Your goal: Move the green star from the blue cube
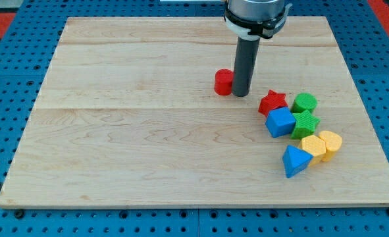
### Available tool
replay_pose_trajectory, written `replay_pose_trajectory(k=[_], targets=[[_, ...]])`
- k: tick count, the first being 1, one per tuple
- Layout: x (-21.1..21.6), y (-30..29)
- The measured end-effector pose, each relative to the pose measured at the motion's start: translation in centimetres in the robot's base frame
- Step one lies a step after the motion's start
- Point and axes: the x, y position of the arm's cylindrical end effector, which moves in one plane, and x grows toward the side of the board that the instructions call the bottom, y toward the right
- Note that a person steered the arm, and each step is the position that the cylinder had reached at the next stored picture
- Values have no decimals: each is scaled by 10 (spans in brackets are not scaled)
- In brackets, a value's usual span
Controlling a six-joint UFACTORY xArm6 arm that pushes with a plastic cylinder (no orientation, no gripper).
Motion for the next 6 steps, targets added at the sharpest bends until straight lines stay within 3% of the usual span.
replay_pose_trajectory(k=[1,2,3,4,5,6], targets=[[-29,13],[-61,75],[-24,178],[95,153],[124,75],[84,59]])
